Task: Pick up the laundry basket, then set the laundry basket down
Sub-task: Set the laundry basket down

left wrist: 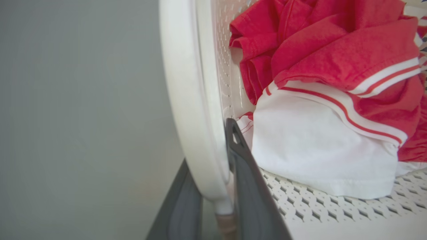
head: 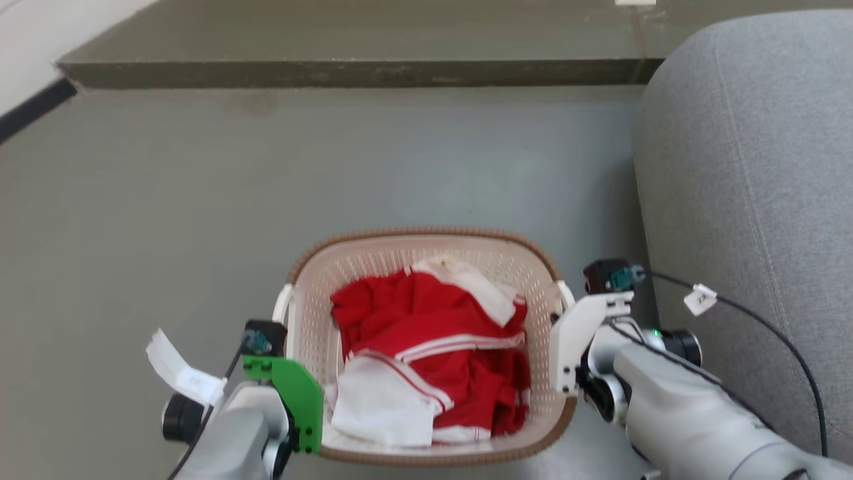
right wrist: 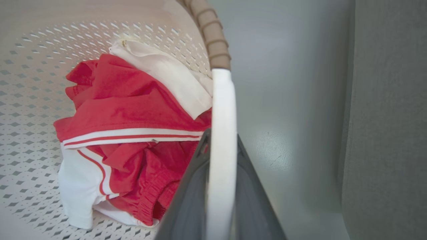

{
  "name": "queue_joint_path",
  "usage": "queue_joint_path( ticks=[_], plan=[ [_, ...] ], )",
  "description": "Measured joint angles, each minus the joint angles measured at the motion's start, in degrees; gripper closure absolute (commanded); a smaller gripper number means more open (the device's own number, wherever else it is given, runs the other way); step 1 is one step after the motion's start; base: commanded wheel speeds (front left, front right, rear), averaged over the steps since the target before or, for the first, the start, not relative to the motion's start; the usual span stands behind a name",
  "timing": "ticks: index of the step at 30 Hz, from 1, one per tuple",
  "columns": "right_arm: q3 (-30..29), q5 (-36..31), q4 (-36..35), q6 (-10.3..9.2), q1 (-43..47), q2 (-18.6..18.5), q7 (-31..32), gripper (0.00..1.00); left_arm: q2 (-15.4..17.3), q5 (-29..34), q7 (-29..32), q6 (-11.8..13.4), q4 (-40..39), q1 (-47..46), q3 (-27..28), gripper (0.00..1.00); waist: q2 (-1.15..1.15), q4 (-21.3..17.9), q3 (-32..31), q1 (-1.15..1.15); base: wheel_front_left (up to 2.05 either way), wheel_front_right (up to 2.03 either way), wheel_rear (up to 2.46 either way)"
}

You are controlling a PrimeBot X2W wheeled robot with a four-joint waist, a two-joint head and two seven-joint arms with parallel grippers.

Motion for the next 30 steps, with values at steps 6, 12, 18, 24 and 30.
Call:
queue_joint_path(
  ticks=[6,12,18,24,30],
  plan=[
    [-1.1,0.0,0.1,-0.07,-5.2,-0.1,-0.5,1.0,0.1,0.0,-0.5,1.0,-0.4,-4.7,0.4,1.0,0.0,-0.3,3.8,0.0,0.0,0.0,0.0],
    [-1.5,0.0,0.5,-0.4,-9.3,-0.2,-1.0,1.0,0.2,0.2,-0.8,1.5,-0.7,-8.7,1.0,1.0,0.0,-0.4,8.2,0.0,0.0,0.0,0.0],
    [-2.0,-0.1,0.9,-0.4,-12.6,-0.3,-1.7,1.0,0.2,0.2,-1.6,1.9,-0.6,-11.7,1.3,1.0,0.0,-0.6,12.9,0.0,0.0,0.0,0.0],
    [-2.3,-0.1,1.5,-0.4,-15.7,-0.3,-2.2,1.0,0.2,0.4,-2.2,2.1,-0.6,-14.5,1.5,1.0,0.0,-0.6,16.9,0.0,0.0,0.0,0.0],
    [-3.1,-0.4,2.0,-0.41,-19.4,-0.5,-3.5,1.0,0.2,0.7,-3.1,2.5,-0.7,-18.4,1.6,1.0,0.0,-0.5,22.6,0.01,0.0,0.0,0.0]
  ],
)
